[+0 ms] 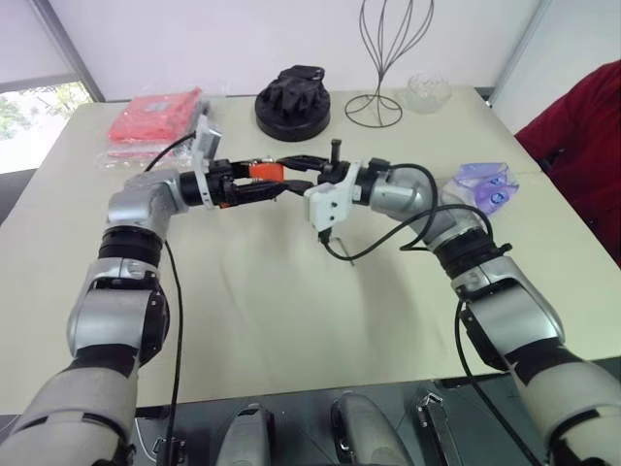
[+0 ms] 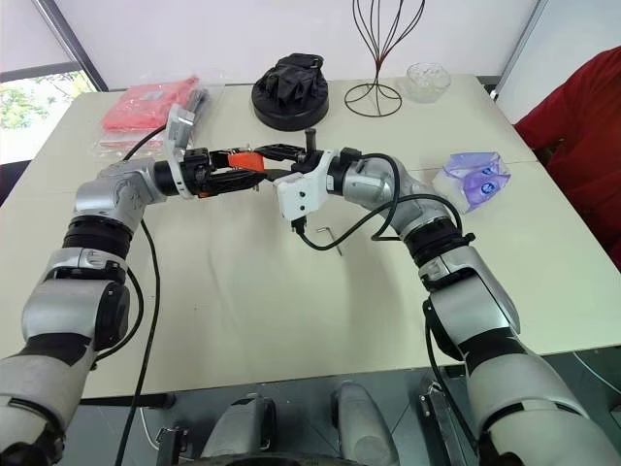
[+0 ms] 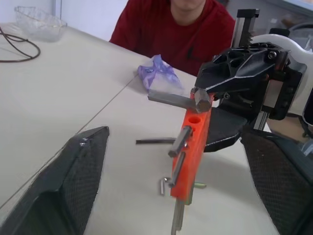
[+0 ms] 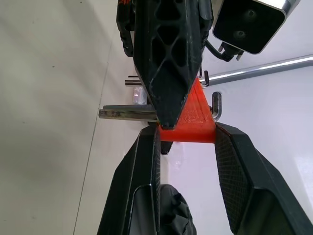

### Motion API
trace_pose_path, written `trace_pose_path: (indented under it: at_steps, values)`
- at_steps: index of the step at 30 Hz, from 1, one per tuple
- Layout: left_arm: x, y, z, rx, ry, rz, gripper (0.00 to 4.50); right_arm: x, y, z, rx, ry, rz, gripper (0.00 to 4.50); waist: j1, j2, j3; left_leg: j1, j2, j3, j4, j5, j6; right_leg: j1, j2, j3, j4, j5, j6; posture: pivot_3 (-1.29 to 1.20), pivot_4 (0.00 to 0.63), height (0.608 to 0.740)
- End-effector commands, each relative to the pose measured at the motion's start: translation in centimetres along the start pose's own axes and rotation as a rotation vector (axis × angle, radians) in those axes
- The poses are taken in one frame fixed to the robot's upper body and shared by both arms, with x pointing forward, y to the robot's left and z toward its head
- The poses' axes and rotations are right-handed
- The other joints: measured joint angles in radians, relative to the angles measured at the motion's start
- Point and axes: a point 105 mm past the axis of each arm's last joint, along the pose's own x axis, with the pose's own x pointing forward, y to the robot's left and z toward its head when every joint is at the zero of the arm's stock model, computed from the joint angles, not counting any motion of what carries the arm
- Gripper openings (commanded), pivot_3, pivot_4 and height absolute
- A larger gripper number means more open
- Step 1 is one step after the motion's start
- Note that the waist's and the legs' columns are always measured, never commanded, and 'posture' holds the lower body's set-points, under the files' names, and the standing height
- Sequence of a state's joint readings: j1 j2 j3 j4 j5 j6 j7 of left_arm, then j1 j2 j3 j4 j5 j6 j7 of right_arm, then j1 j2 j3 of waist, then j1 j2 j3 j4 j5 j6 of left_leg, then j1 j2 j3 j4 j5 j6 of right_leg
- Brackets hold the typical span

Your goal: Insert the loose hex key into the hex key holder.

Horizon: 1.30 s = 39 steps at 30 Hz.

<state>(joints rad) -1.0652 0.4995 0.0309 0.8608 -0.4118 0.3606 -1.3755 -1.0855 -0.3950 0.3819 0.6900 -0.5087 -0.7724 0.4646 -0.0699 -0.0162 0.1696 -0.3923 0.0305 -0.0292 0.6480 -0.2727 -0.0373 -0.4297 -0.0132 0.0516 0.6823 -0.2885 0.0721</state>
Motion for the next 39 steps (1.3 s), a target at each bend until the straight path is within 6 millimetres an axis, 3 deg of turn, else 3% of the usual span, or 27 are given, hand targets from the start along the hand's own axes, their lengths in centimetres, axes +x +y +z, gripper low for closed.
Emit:
trace_pose_path:
  at_steps: [1, 5, 6, 7, 32, 37, 39]
  values:
    - [-0.5, -0.1, 2.2, 0.060, -0.048, -0.001, 2.68, 0.0, -1.3, 0.6, -0.035, -0.020, -0.045, 0.99, 0.000, 0.000, 0.000, 0.000, 0.000, 0.000, 0.000, 0.000, 0.000, 0.000, 0.000, 0.000, 0.000, 0.000, 0.000, 0.00, 0.150, 0.740]
    - [-0.4, -0.1, 2.2, 0.060, -0.051, 0.000, 0.47, 0.1, -1.1, 0.6, -0.037, -0.019, -0.041, 0.99, 0.000, 0.000, 0.000, 0.000, 0.000, 0.000, 0.000, 0.000, 0.000, 0.000, 0.000, 0.000, 0.000, 0.000, 0.000, 0.00, 0.150, 0.740]
    - [-0.5, -0.1, 2.2, 0.058, -0.053, 0.001, 0.10, 0.1, -1.0, 0.6, -0.038, -0.020, -0.040, 0.99, 0.000, 0.000, 0.000, 0.000, 0.000, 0.000, 0.000, 0.000, 0.000, 0.000, 0.000, 0.000, 0.000, 0.000, 0.000, 0.00, 0.150, 0.740]
    - [-0.4, -0.1, 2.2, 0.058, -0.055, 0.001, 0.03, 0.1, -0.9, 0.6, -0.041, -0.020, -0.036, 0.99, 0.000, 0.000, 0.000, 0.000, 0.000, 0.000, 0.000, 0.000, 0.000, 0.000, 0.000, 0.000, 0.000, 0.000, 0.000, 0.00, 0.150, 0.740]
    - [-0.5, 0.2, 1.8, 0.043, -0.058, 0.021, 0.03, -0.2, 0.5, 0.6, -0.045, -0.024, 0.002, 0.99, 0.000, 0.000, 0.000, 0.000, 0.000, 0.000, 0.000, 0.000, 0.000, 0.000, 0.000, 0.000, 0.000, 0.000, 0.000, 0.00, 0.150, 0.740]
    - [-0.4, 0.2, 1.4, 0.045, -0.048, 0.032, 2.23, -0.2, 0.5, 0.5, -0.042, -0.019, 0.001, 0.99, -0.001, 0.000, 0.000, 0.000, 0.000, 0.000, 0.000, 0.000, 0.000, 0.000, 0.000, 0.000, 0.000, 0.000, 0.000, 0.00, 0.150, 0.740]
    - [-0.4, 0.2, 1.4, 0.046, -0.048, 0.033, 2.23, -0.2, 0.5, 0.4, -0.040, -0.017, 0.001, 0.99, -0.001, 0.000, 0.000, 0.000, 0.000, 0.000, 0.000, 0.000, 0.000, 0.000, 0.000, 0.000, 0.000, 0.000, 0.000, 0.00, 0.150, 0.740]
